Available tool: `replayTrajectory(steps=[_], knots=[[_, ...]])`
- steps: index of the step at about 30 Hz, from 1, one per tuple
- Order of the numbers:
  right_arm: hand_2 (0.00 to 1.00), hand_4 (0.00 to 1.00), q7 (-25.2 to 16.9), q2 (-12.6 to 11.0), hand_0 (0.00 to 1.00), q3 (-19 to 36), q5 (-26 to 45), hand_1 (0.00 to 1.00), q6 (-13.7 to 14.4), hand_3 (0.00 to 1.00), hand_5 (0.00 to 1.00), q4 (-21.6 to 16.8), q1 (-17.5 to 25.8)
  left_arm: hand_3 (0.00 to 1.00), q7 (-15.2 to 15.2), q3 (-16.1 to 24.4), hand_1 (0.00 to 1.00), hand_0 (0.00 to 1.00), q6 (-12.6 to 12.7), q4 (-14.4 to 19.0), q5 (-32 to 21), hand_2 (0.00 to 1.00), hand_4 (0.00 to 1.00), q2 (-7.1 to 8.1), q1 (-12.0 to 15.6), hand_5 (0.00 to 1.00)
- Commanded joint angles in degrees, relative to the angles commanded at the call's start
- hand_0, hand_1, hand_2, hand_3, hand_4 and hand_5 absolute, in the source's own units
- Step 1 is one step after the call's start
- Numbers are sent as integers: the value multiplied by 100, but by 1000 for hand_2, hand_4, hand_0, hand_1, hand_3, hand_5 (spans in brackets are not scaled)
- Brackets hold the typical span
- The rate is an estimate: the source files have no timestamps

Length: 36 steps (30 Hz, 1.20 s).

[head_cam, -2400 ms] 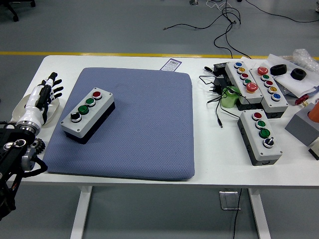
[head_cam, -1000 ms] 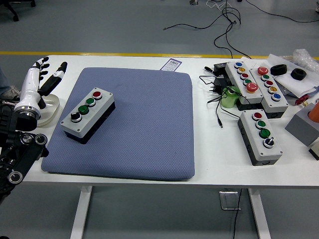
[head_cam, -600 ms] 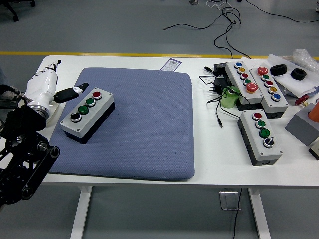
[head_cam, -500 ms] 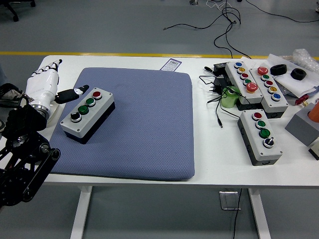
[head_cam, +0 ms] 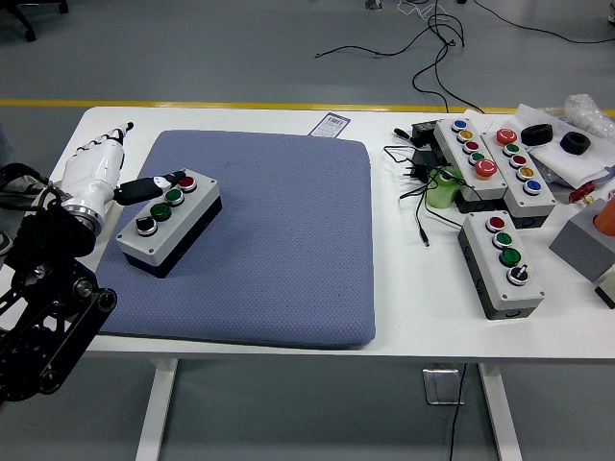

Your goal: Pick up the button,place it on the desk,press the button,press the button

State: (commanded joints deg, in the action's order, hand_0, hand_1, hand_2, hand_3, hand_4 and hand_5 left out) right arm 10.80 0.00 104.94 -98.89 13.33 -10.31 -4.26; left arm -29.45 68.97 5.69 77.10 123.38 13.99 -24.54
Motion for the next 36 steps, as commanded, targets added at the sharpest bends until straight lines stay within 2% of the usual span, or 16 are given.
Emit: replayTrajectory(steps=[10, 18, 36], knots=[[709, 316, 2, 0, 547, 60, -94, 658, 0, 622, 139, 0, -130, 998, -98, 285, 977, 929, 35, 177, 84, 998, 987, 113, 177, 765], [709, 316, -5, 0, 544, 77, -108, 659, 12, 622, 138, 0, -121, 998, -121, 311, 978, 929, 40, 220, 152, 998, 984, 90, 177, 766], [708, 315, -3, 0, 546, 28, -104, 659, -2, 622, 137, 0, -161, 998, -157, 358, 978, 928, -34, 249, 188, 998, 983, 144, 144, 746]])
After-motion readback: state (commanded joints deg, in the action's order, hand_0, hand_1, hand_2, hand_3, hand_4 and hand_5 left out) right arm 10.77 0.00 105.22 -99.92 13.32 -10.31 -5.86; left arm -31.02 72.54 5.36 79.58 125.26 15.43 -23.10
